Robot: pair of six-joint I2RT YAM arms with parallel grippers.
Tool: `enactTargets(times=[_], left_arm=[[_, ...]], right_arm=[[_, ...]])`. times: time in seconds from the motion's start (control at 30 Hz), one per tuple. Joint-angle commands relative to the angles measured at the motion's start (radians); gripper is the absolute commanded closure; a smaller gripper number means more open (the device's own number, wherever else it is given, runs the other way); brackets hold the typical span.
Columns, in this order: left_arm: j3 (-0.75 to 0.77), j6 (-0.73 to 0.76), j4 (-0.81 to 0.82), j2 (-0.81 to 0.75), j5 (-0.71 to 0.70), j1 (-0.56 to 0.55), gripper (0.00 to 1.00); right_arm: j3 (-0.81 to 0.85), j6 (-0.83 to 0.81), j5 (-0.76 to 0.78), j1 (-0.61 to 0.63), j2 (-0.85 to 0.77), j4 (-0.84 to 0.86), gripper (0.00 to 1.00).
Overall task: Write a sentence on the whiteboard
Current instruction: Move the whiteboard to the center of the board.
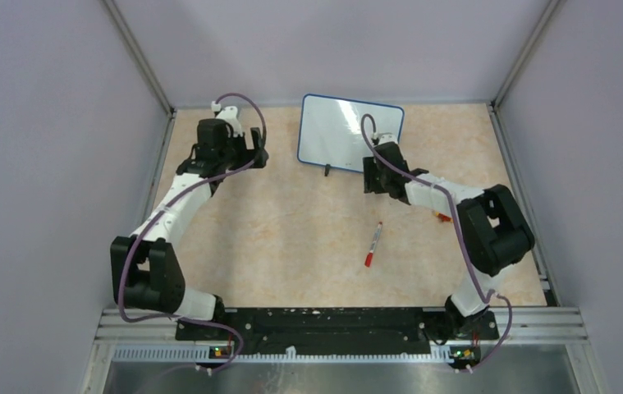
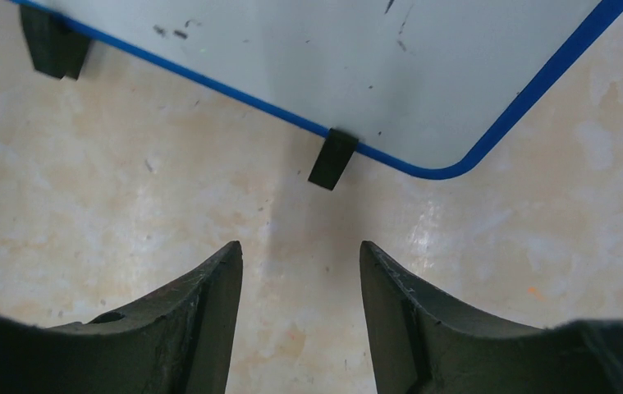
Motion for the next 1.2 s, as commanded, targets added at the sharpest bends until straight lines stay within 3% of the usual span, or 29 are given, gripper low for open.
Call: enactTargets(times=[0.0, 0.13, 0.47, 0.57, 0.73, 0.8, 1.17], left_arm=[[0.012, -0.037, 0.008, -0.077, -0.010, 0.024, 0.01], [0.000, -0.042, 0.002, -0.091, -0.003, 0.035, 0.01], [0.012, -0.035, -0.027, -0.103, -0.001, 0.070, 0.01], [0.013, -0.029, -0.030, -0.106, 0.003, 0.073, 0.01], [0.010, -0.015, -0.036, -0.108, -0.012, 0.074, 0.01], [0.013, -0.011, -0.042, -0.110, -0.019, 0.076, 0.01], [0.023, -0.001, -0.064, -0.133, -0.048, 0.089, 0.01]], right_arm=[[0.092, 0.082, 0.123, 0.007, 0.066, 0.041, 0.50], [0.151, 0.091, 0.140, 0.007, 0.127, 0.038, 0.58], [0.250, 0.084, 0.185, -0.002, 0.240, -0.014, 0.64], [0.269, 0.085, 0.171, -0.013, 0.254, -0.036, 0.71], [0.268, 0.052, 0.149, -0.016, 0.251, -0.060, 0.95], [0.253, 0.030, 0.142, -0.016, 0.240, -0.064, 1.00], [0.060, -0.116, -0.059, 0.017, 0.099, -0.053, 1.00]])
